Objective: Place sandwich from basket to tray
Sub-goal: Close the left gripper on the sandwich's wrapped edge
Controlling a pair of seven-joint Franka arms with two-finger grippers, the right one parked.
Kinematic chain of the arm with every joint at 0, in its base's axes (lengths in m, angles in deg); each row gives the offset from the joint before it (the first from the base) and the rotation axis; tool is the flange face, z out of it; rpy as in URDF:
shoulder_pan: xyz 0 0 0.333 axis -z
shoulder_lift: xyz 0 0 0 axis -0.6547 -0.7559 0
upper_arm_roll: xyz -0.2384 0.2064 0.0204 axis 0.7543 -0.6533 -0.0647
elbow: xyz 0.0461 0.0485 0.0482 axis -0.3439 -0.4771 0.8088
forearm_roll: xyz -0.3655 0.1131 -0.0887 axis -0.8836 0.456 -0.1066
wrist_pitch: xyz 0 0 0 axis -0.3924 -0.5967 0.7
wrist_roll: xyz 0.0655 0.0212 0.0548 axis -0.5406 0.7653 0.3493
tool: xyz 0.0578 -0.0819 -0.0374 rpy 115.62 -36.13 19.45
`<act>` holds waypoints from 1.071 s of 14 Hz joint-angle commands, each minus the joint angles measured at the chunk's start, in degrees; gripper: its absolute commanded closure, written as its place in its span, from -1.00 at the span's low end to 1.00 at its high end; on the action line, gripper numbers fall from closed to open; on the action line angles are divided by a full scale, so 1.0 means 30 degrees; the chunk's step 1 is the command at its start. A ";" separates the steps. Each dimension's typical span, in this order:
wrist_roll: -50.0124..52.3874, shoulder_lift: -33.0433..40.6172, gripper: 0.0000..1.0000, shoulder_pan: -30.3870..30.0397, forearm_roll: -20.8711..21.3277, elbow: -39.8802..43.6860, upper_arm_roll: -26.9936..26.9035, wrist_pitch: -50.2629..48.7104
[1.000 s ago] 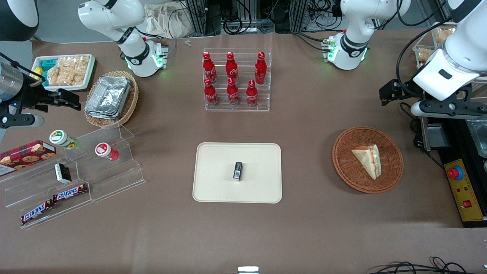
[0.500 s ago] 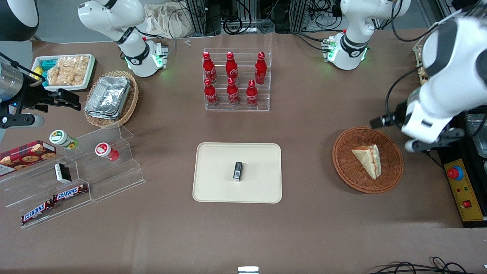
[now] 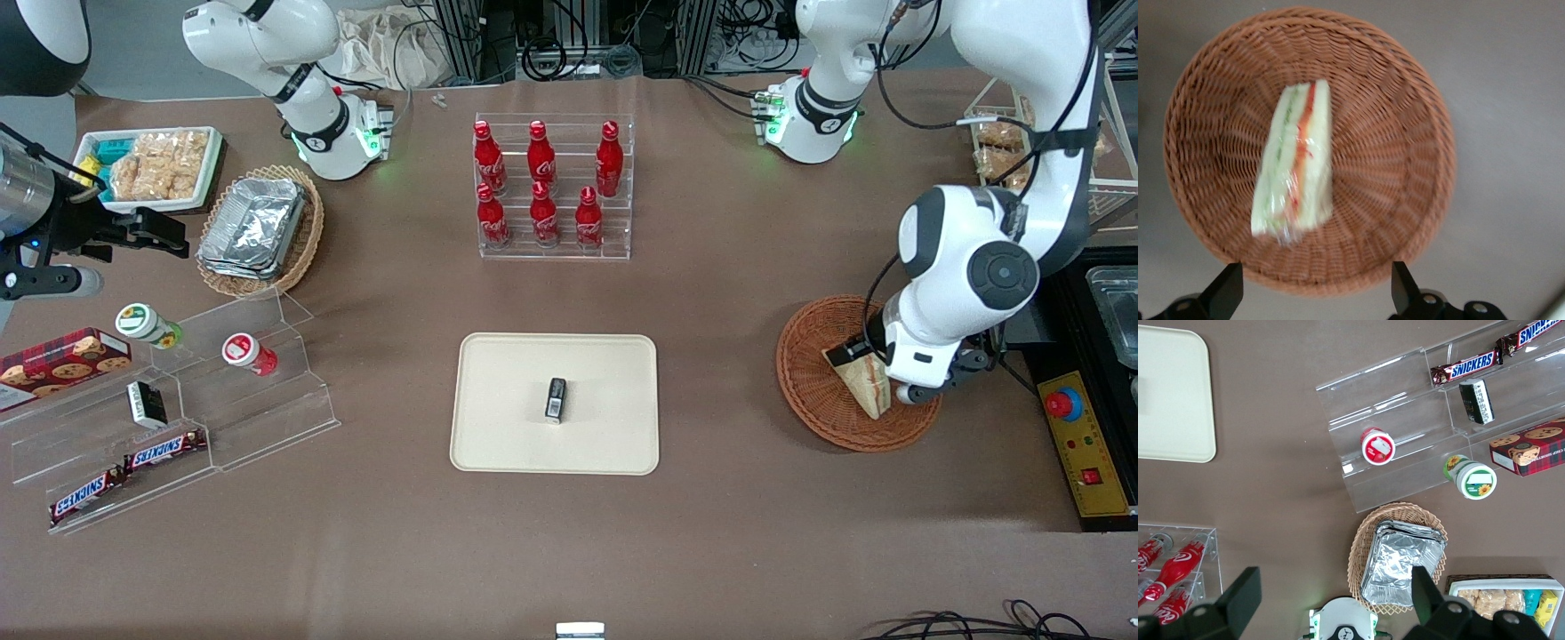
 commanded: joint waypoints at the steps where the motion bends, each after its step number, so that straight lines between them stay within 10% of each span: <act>1: 0.0553 -0.0305 -1.00 -0.0079 0.0984 -0.0061 -0.0351 0.0534; 9: 0.1314 -0.1916 -0.94 -0.0108 0.0927 -0.1760 -0.0675 0.4606; 11: 0.1898 -0.1976 0.67 -0.0108 0.0927 -0.1673 -0.0965 0.4578; 12: 0.1930 -0.1889 1.00 -0.0108 0.0927 -0.1643 -0.1026 0.4578; 15: 0.1814 -0.1015 1.00 -0.0108 0.0898 -0.1584 -0.0997 0.3908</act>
